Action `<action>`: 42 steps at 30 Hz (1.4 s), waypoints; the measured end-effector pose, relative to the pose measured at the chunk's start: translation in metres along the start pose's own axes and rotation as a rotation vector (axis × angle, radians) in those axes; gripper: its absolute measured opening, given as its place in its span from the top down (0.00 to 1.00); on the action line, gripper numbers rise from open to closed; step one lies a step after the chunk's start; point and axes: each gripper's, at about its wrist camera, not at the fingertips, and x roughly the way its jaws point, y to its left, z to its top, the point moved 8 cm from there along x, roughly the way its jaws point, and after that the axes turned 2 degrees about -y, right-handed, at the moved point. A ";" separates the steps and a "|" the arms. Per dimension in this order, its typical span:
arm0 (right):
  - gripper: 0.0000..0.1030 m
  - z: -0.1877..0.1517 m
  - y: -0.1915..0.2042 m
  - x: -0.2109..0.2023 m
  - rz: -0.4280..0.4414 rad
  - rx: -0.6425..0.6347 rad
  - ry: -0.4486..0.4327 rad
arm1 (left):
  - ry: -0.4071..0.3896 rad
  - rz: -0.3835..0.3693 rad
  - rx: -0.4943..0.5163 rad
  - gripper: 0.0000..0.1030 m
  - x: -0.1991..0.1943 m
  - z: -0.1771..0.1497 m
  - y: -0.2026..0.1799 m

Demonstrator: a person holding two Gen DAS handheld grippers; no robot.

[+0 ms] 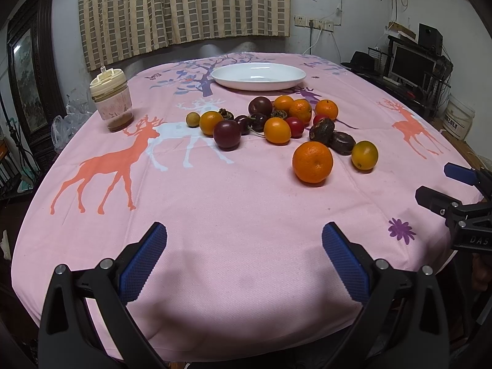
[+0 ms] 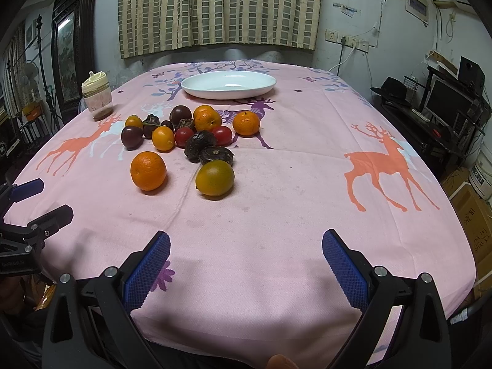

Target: Organize fruits

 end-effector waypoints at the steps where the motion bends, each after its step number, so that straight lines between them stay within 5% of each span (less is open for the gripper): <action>1: 0.04 0.000 0.000 0.000 0.004 0.002 0.000 | 0.002 -0.001 -0.004 0.04 0.000 -0.001 0.002; 7: 0.07 0.002 0.006 0.015 0.083 0.005 -0.010 | 0.036 -0.019 -0.041 0.04 0.014 -0.013 0.018; 12: 0.37 0.018 0.015 0.045 0.106 -0.031 0.042 | 0.035 -0.064 -0.061 0.04 0.024 -0.013 0.019; 24: 0.41 0.038 0.035 0.087 0.117 -0.104 0.119 | -0.004 -0.258 0.046 0.05 0.031 0.027 -0.017; 25: 0.59 0.037 0.035 0.088 0.126 -0.098 0.125 | 0.003 -0.257 0.064 0.10 0.035 0.030 -0.021; 29: 0.60 0.035 0.026 0.086 0.187 -0.023 0.146 | 0.091 -0.284 0.135 0.44 0.063 0.032 -0.041; 36: 0.60 0.045 0.010 0.070 0.225 0.035 0.116 | 0.136 -0.360 0.172 0.45 0.078 0.041 -0.067; 42: 0.60 0.052 0.006 0.074 0.255 0.057 0.110 | 0.182 -0.343 0.181 0.52 0.095 0.042 -0.075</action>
